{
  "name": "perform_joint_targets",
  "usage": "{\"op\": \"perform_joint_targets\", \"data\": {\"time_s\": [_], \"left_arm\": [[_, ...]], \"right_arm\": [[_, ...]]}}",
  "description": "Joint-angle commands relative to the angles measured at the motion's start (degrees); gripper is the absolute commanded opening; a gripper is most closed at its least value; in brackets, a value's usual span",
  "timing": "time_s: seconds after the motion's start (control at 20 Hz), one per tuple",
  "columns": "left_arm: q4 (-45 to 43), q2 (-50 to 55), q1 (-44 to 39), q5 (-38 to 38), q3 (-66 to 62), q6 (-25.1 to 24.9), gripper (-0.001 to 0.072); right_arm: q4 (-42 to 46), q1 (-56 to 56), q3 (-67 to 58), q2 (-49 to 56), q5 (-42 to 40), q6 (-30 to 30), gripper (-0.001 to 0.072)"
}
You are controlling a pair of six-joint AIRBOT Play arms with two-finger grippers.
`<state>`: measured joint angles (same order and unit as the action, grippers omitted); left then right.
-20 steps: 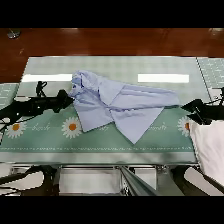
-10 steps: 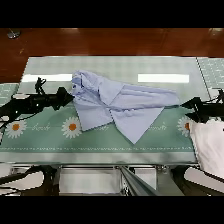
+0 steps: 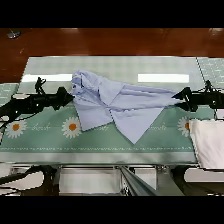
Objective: Fold the shirts.
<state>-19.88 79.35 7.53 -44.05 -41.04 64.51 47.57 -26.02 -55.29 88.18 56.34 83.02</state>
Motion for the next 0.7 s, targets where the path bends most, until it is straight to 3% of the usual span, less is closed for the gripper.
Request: {"op": "perform_joint_targets", "data": {"time_s": [0.0,0.05,0.1,0.35,0.65], "left_arm": [[-0.02,-0.02,-0.04,0.02,-0.04,0.00,0.0022],[-0.02,-0.02,-0.04,-0.11,-0.04,0.00,0.0022],[-0.02,-0.04,-0.04,-0.13,-0.04,0.00,0.0022],[0.00,-1.60,1.07,-7.87,-10.32,-1.05,0.0022],[-1.38,-10.47,2.12,-9.31,-40.96,-0.59,0.0021]], "right_arm": [[0.98,2.67,-2.84,2.25,-1.09,0.98,0.0336],[0.87,2.69,-3.30,2.32,-1.05,0.72,0.0084],[0.96,2.67,-3.89,2.29,-0.61,-0.04,0.0019],[3.82,2.67,-16.98,0.15,8.98,-1.64,0.0017],[6.10,2.67,-41.92,-13.51,14.05,-3.26,0.0017]]}}
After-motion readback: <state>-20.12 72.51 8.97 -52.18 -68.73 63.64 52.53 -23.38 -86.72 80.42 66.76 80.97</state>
